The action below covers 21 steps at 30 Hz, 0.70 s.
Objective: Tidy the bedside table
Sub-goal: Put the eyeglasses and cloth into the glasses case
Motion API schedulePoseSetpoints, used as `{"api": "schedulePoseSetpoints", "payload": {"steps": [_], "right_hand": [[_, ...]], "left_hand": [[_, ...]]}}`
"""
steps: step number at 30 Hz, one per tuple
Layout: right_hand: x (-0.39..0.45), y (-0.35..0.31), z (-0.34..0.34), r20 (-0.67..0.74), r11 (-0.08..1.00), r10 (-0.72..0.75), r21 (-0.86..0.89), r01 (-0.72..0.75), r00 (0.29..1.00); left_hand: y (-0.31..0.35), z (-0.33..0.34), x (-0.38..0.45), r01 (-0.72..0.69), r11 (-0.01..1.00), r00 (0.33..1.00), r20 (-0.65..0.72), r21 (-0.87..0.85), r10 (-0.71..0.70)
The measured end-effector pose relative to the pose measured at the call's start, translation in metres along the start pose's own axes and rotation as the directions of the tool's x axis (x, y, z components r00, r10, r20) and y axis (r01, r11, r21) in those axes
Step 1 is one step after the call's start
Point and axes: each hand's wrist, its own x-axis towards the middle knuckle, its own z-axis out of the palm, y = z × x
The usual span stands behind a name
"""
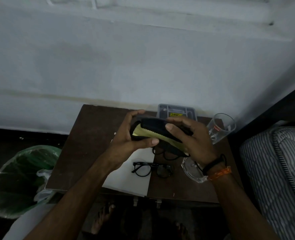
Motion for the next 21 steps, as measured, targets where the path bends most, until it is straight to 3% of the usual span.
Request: {"api": "schedulePoseSetpoints", "payload": {"steps": [6,12,18,21], "right_hand": [[0.001,-0.006,-0.009,-0.052,0.953,0.159,0.270,-0.139,0.986],[0.003,-0.014,-0.013,-0.001,0.798,0.414,0.482,-0.362,0.910],[0.003,-0.015,-0.013,0.056,0.787,0.417,0.476,-0.392,0.907],[0.004,-0.011,-0.011,-0.001,0.808,0.383,0.485,-0.334,0.924]], "left_hand": [[0.005,0.007,-0.005,-0.080,0.997,0.994,0.069,0.006,0.079],[0.011,0.004,-0.005,-0.094,0.993,0.990,0.110,0.071,0.086],[0.014,-0.005,-0.003,-0.022,0.984,0.979,0.206,0.177,-0.016],[0.012,-0.006,-0.002,-0.013,0.986,0.983,0.181,0.166,-0.018]]}}
